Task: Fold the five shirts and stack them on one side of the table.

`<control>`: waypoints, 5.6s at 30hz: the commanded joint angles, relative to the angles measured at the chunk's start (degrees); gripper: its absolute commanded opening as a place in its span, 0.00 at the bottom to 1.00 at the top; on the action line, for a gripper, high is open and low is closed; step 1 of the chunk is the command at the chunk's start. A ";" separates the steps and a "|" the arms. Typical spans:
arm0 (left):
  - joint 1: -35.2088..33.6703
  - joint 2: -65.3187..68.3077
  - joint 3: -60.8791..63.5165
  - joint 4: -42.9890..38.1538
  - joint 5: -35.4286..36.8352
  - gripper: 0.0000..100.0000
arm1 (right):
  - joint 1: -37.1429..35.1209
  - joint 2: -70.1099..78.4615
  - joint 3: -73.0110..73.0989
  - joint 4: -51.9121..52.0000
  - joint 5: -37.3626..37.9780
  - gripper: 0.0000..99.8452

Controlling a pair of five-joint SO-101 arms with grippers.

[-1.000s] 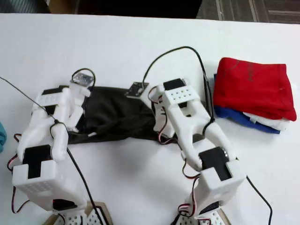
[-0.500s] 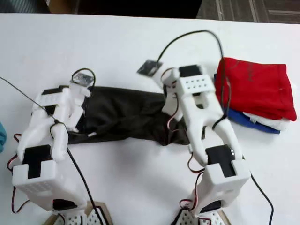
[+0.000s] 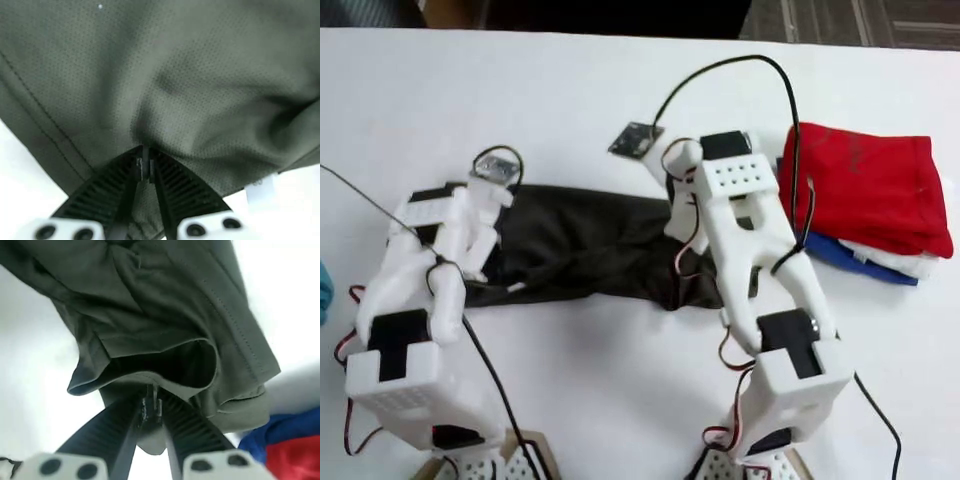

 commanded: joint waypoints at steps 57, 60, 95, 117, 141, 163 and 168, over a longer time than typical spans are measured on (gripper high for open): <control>0.62 0.44 -0.13 -1.14 -0.09 0.03 | 6.20 10.33 -19.16 6.46 -0.26 0.03; 0.62 0.44 -0.13 -1.14 -0.09 0.03 | 6.46 7.08 -18.99 7.08 0.18 0.11; 0.62 0.44 -0.13 -1.14 -0.09 0.03 | 7.52 6.37 -4.31 -6.64 1.93 0.02; 0.62 0.44 -0.13 -1.14 0.00 0.03 | 10.07 17.27 -22.68 -3.91 1.93 0.04; 0.62 0.44 -0.13 -1.58 0.00 0.03 | 4.79 4.79 -8.26 8.75 2.37 0.02; 0.62 0.44 -0.13 -1.58 0.00 0.03 | -5.32 9.01 -5.63 -11.82 -8.70 0.02; 0.62 0.44 -0.13 -1.58 0.00 0.03 | -4.26 14.02 -10.90 -17.80 -13.01 0.02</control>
